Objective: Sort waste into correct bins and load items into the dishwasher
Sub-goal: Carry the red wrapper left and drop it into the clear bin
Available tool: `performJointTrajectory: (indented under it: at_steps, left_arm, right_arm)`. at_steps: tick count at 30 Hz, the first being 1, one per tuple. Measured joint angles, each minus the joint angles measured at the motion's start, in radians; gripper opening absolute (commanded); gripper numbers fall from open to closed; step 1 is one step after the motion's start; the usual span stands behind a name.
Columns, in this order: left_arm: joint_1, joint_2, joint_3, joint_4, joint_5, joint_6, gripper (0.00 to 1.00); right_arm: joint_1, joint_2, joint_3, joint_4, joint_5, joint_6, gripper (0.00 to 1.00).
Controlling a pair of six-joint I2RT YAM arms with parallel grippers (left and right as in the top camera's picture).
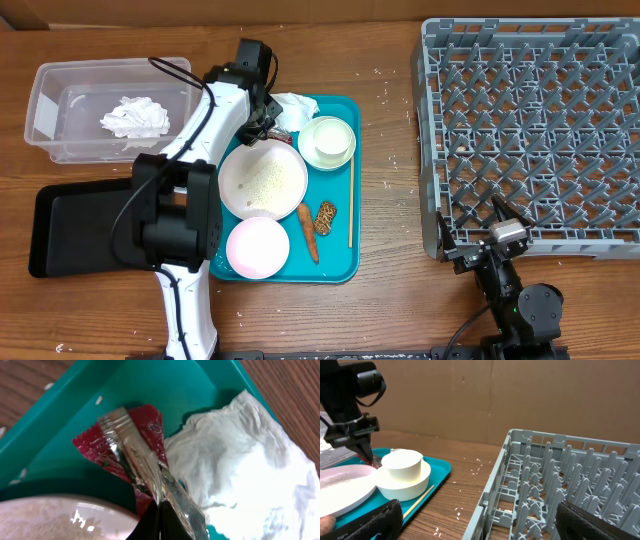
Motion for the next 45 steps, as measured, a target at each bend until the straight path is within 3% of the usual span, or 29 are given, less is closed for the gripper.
performJointTrajectory:
  at_steps: [12,25,35,36,37,38,41,42,45]
  left_arm:
    - [0.000,0.000,0.281,-0.235,-0.001,0.067,0.04]
    - [0.018,0.000,0.520,-0.314,-0.012,0.163,0.04]
    - [0.198,0.000,0.582,-0.343,-0.072,0.184,0.06]
    - [0.225,0.000,0.582,-0.342,-0.075,0.184,0.13]
    - [0.245,0.000,0.582,-0.342,-0.077,0.186,0.30]
    - [0.272,0.000,0.582,-0.338,-0.079,0.185,0.41]
    - [0.341,0.000,0.582,-0.330,-0.086,0.192,0.96]
    - [0.360,0.000,0.580,-0.329,-0.089,0.195,1.00]
    - [0.397,0.000,0.566,-0.327,-0.089,0.195,1.00]
  right_arm:
    - [0.000,0.000,0.000,0.000,0.000,0.000,1.00]
    - [0.000,0.000,0.000,0.000,0.000,0.000,1.00]
    - [0.000,0.000,0.000,0.000,0.000,0.000,1.00]
    - [0.000,0.000,0.000,0.000,0.000,-0.001,1.00]
    - [0.000,0.000,0.000,0.000,0.000,0.000,1.00]
    - [0.000,0.000,0.000,0.000,0.000,0.000,1.00]
    - [0.000,0.000,0.000,-0.001,0.000,0.000,1.00]
    - [0.000,0.000,0.000,0.000,0.000,-0.001,1.00]
    - [0.000,0.000,0.000,0.000,0.000,-0.001,1.00]
